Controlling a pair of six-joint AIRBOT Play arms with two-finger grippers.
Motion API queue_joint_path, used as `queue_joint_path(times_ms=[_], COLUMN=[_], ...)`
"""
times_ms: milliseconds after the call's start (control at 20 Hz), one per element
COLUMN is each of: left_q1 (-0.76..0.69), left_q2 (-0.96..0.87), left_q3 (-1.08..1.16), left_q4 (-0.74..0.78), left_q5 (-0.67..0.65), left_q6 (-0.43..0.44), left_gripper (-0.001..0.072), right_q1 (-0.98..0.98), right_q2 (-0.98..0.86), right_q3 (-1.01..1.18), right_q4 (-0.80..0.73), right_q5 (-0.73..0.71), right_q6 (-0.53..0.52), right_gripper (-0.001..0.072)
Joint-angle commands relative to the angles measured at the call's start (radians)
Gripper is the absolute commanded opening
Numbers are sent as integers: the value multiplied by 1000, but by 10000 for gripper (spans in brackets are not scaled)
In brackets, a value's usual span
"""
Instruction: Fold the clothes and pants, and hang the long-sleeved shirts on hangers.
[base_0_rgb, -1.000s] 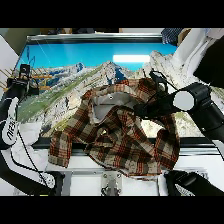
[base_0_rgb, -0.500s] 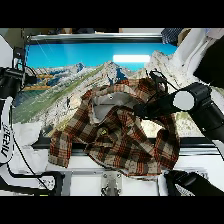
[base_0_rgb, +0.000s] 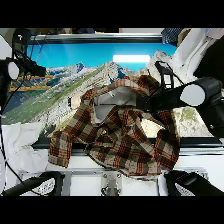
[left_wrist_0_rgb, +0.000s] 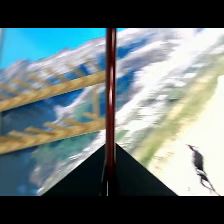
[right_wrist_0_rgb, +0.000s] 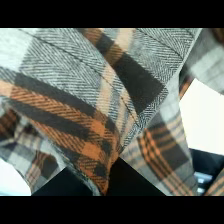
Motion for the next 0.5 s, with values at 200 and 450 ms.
queue_joint_path(times_ms=[200, 450], left_q1=[72, 243], left_q2=[128, 75], left_q3=[1, 1], left_q4=[-795, -1127], left_q5=[-399, -785], left_q6=[718, 945], left_gripper=[19, 19], right_q1=[-24, -27], right_q2=[8, 17], right_q3=[108, 109], right_q4=[-2, -2], right_q5=[0, 51], right_q6=[-63, -62], right_gripper=[29, 28])
